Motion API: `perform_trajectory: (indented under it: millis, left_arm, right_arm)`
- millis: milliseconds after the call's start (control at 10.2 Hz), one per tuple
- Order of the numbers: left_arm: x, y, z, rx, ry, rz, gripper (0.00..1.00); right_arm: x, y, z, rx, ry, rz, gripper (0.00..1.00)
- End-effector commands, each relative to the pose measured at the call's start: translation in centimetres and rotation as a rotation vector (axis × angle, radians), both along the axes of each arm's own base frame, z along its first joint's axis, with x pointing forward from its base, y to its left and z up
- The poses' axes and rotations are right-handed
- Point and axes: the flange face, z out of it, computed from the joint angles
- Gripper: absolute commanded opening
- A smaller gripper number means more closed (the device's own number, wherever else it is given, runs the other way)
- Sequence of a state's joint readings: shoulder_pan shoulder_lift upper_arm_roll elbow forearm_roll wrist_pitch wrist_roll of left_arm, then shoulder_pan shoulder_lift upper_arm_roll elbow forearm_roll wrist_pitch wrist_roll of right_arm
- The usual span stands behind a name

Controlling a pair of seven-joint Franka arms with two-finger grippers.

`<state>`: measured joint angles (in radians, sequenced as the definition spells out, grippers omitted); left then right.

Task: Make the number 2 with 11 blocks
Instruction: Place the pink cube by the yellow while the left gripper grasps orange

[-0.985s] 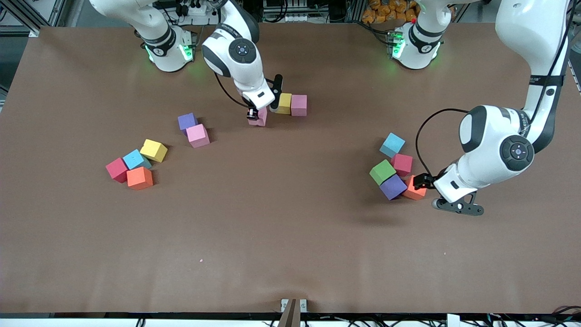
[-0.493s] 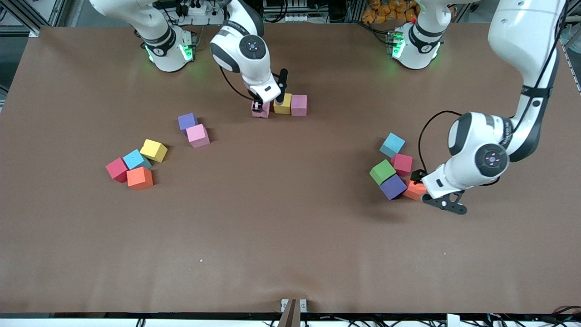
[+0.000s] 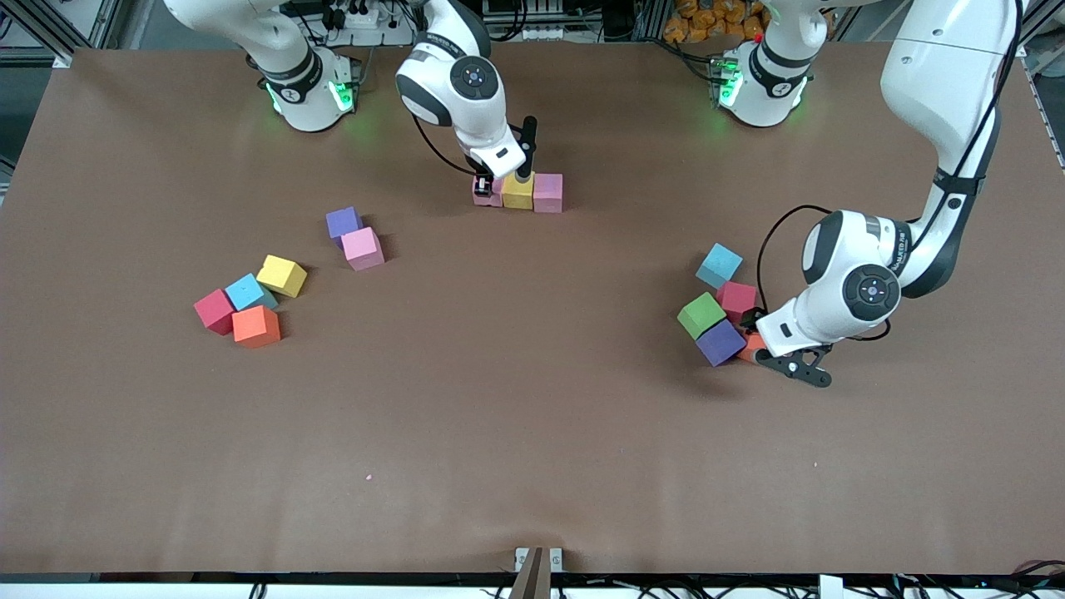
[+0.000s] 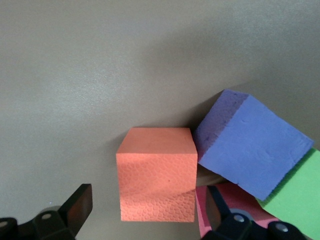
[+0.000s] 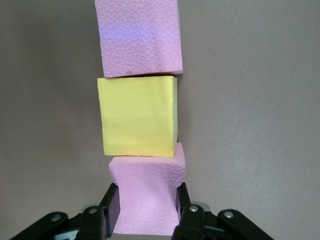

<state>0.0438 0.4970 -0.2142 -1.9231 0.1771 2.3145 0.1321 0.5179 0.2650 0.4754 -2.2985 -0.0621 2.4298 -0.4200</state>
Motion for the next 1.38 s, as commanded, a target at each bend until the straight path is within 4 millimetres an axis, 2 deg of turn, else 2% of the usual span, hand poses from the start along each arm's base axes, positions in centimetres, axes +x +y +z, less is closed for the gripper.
perform_trajectory:
  millis: [0,394,493,591,690,788,985,1182,1281]
  left_arm:
    - [-0.4,-0.2,-0.1,0.013,-0.007,-0.032,1.00]
    - [-0.5,0.0,-0.7,0.013,0.002,-0.034,1.00]
    - [-0.5,0.2,-0.8,0.012,0.004,-0.031,1.00]
    - [-0.5,0.2,-1.3,0.007,0.002,-0.030,1.00]
    - [-0.5,0.2,-1.3,0.007,-0.001,-0.030,1.00]
    - [-0.4,0.3,-1.3,0.007,-0.003,-0.028,1.00]
    - [-0.4,0.4,-1.4,0.007,-0.004,-0.027,1.00]
    - [-0.4,0.4,-1.7,0.004,-0.008,-0.027,0.78]
    - [-0.3,0.4,-1.8,0.002,-0.010,-0.027,0.71]
  right_arm:
    - [-0.2,0.1,-0.6,0.002,-0.005,0.001,0.49]
    - [-0.2,0.1,-1.1,0.005,0.000,0.003,0.49]
    - [-0.2,0.1,-1.4,0.010,0.001,0.003,0.52]
    - [-0.2,0.2,-1.6,0.015,0.000,0.002,0.59]
    - [-0.1,0.2,-1.6,0.015,0.000,0.000,0.76]
    - [-0.1,0.1,-1.6,0.014,0.001,-0.001,0.98]
    - [-0.4,0.0,-1.6,-0.010,0.015,0.006,1.00]
    - [-1.1,0.1,-1.1,-0.038,0.031,0.021,1.00]
    - [-0.8,-0.2,0.1,-0.052,0.026,0.016,1.00]
